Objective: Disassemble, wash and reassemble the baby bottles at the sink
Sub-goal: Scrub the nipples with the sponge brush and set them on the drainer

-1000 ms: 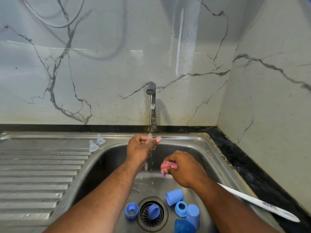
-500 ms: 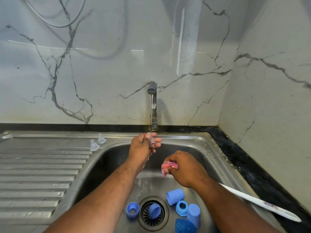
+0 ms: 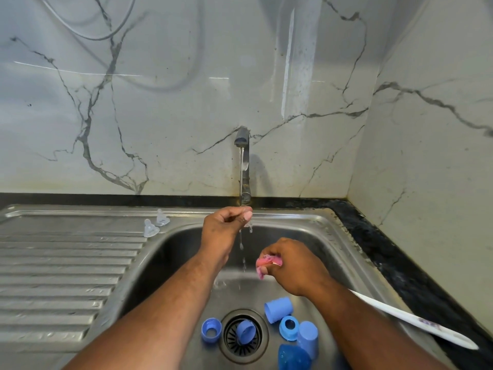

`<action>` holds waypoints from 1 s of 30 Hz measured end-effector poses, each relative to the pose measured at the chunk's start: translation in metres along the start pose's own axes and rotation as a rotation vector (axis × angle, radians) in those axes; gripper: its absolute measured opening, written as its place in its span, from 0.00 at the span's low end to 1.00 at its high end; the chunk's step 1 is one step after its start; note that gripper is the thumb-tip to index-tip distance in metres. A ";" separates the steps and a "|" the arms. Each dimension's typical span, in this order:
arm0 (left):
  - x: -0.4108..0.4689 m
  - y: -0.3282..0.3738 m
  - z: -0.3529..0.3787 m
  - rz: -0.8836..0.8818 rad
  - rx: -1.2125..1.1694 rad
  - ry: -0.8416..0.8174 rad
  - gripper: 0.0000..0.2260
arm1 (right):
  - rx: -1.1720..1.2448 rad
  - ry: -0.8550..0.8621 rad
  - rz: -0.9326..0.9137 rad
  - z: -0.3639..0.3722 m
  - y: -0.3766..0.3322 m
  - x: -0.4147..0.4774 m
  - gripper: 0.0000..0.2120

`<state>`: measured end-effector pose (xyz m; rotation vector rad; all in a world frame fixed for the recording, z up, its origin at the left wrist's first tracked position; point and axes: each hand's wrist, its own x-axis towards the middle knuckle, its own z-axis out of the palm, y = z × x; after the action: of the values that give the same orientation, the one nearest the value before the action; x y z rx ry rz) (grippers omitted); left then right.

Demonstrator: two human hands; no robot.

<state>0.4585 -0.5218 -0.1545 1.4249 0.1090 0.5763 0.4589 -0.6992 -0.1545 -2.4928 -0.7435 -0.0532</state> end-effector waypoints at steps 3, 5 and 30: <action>0.002 -0.001 0.000 -0.008 0.017 0.024 0.08 | -0.006 0.007 -0.001 0.000 0.000 -0.001 0.03; 0.003 -0.001 0.001 -0.022 0.033 0.017 0.08 | -0.001 0.001 0.003 0.000 -0.001 -0.001 0.03; 0.004 -0.020 -0.011 -0.146 0.216 0.035 0.07 | -0.016 -0.008 -0.011 0.005 0.004 0.005 0.03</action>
<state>0.4642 -0.5111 -0.1746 1.6014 0.3081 0.4797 0.4644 -0.6972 -0.1594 -2.5058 -0.7634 -0.0531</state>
